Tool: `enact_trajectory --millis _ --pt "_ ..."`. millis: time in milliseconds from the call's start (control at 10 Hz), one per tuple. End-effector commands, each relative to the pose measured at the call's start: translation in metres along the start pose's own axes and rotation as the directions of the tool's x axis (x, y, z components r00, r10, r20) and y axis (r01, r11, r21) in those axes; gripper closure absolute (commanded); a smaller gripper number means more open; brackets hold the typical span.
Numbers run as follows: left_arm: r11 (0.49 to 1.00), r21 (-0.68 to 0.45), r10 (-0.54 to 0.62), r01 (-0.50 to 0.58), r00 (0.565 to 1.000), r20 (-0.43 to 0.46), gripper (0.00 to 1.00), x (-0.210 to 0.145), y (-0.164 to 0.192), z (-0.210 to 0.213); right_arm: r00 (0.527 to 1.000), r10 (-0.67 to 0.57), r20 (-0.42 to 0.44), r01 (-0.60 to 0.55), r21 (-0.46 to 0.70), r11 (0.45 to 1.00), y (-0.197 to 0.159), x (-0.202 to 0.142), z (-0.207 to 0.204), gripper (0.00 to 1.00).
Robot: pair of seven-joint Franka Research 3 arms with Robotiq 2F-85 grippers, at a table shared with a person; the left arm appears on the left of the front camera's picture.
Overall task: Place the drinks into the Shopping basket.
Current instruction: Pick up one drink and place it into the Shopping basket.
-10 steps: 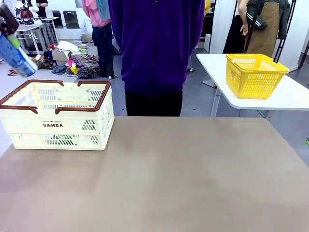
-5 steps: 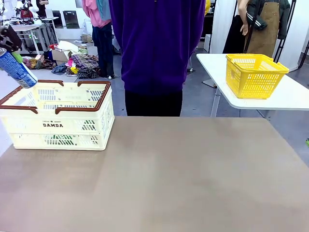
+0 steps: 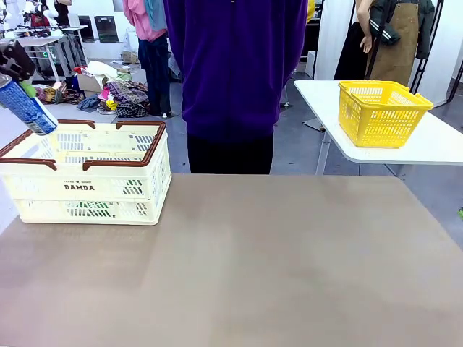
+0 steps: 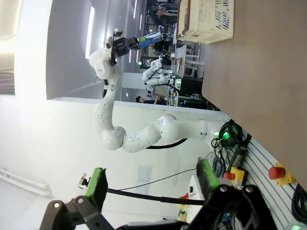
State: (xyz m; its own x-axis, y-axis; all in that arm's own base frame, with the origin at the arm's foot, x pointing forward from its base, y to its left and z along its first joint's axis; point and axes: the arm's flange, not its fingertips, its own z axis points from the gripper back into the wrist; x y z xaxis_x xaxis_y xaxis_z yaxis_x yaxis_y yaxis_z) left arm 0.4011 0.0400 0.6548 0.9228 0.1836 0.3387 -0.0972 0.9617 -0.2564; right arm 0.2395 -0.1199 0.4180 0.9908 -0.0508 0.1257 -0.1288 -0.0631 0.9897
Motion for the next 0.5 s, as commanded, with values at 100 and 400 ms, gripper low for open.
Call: enact_trajectory --millis 100,400 --pt "0.99 0.074 -0.113 0.117 0.992 -0.061 1.0 0.067 0.023 -0.025 1.0 0.015 0.005 -0.016 0.016 1.0 0.003 0.003 0.0 0.0" --pt "0.978 0.128 -0.138 0.162 0.974 -0.18 1.0 0.111 0.064 -0.069 1.0 0.015 0.005 -0.016 0.016 1.0 0.003 0.003 0.0 0.0"
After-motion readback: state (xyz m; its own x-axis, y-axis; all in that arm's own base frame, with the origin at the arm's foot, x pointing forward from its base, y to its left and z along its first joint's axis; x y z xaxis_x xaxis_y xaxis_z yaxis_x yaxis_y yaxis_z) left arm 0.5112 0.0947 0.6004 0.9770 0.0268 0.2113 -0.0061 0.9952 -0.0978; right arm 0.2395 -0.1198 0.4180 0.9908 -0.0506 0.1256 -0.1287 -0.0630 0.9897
